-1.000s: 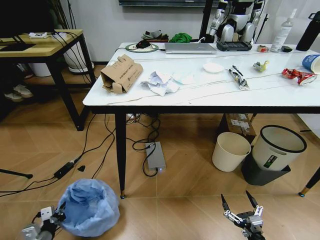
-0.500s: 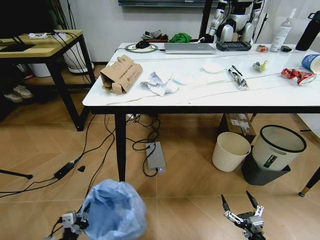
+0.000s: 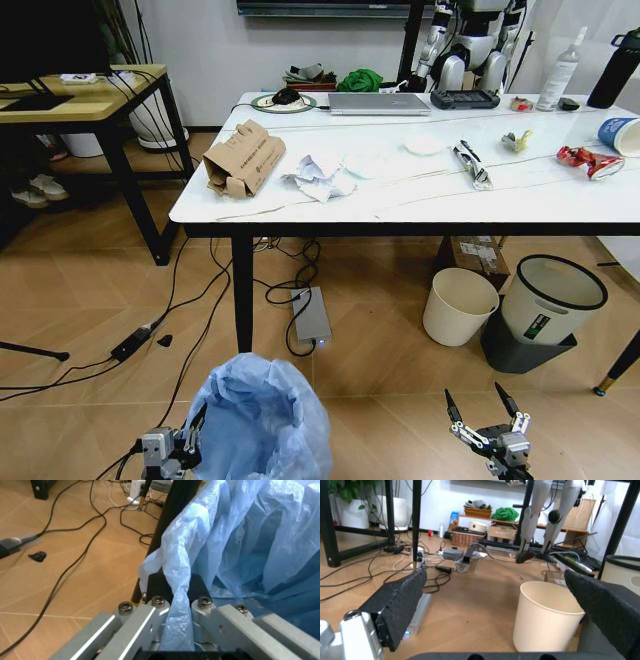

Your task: Pick up the trash bin and place the trash from the table into it.

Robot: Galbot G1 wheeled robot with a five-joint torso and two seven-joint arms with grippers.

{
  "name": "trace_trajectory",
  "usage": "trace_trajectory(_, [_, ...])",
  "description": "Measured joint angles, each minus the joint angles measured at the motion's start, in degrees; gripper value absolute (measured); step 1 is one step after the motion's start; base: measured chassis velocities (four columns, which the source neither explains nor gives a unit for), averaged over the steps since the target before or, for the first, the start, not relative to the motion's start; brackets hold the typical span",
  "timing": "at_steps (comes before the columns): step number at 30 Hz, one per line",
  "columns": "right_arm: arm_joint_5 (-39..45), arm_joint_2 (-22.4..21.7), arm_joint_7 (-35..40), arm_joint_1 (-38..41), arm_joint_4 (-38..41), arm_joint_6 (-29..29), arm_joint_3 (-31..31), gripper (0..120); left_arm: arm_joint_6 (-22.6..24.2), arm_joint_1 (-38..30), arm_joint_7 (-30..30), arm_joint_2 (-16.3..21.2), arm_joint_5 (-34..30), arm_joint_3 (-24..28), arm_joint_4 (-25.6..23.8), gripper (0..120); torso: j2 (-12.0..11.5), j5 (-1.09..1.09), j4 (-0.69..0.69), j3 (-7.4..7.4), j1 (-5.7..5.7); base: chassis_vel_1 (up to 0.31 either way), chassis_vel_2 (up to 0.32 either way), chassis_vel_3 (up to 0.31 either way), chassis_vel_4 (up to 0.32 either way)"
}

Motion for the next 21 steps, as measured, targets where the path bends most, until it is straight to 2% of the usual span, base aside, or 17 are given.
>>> trace_trajectory(21, [1.68, 0.0, -0.52, -0.34, 1.73, -1.59, -1.09, 100, -2.03, 0.47, 1.26, -2.61, 2.11, 1.0, 0.73, 0, 4.89, 0.0, 0.0, 3.21, 1.67, 0.0, 0.0, 0.0, 0.0])
